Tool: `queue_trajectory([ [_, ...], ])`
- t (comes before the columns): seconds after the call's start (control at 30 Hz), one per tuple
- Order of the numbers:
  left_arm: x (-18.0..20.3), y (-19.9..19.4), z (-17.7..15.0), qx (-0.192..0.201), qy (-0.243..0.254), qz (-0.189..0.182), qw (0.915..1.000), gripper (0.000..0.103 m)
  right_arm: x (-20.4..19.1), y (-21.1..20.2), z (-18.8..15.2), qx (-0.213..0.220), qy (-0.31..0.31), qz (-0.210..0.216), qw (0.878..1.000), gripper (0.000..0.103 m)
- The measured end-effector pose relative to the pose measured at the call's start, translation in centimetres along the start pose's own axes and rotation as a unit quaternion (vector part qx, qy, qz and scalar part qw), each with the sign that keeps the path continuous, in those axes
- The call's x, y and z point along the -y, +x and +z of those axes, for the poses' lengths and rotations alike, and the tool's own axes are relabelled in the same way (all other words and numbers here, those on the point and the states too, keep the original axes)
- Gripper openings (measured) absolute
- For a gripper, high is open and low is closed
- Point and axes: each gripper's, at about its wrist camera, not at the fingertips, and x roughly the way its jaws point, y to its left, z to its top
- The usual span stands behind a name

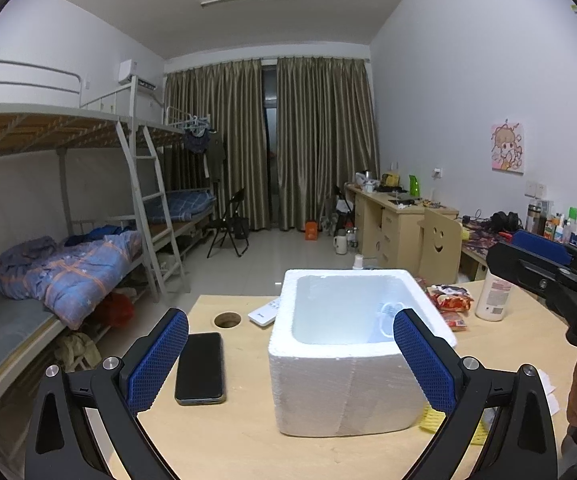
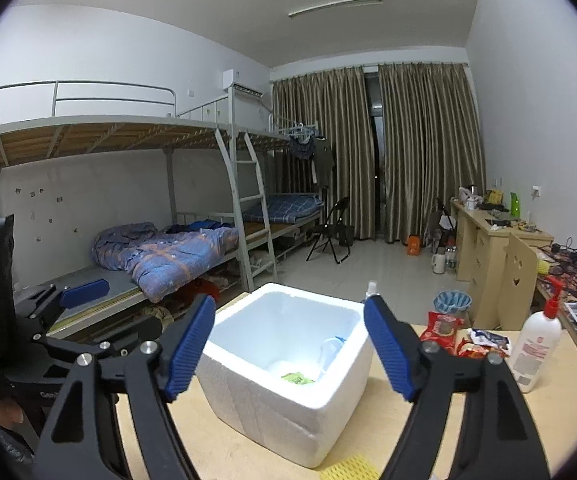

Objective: Organize soft objects
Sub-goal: 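Withdraw both tools from the foam box back toward the table items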

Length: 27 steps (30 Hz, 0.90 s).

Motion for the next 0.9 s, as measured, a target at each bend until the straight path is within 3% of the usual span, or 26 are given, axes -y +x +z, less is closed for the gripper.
queue_trajectory([
  [0.13, 1.1, -1.5, -0.2, 0.004, -0.002, 0.0, 1.0, 0.102, 0.1, -1.6, -0.2, 0.012, 0.004, -0.003, 1.0, 0.093],
  [0.4, 2.7, -3.7, -0.4, 0.01, 0.002, -0.008, 0.9999, 0.102, 0.1, -4.3, -0.7, 0.029, -0.003, -0.017, 0.999, 0.102],
  [0.9, 5.6, -9.3, -0.6, 0.046, 0.009, -0.02, 0.9987, 0.102, 0.5, -9.5, -2.6, 0.051, -0.007, -0.048, 0.997, 0.103],
])
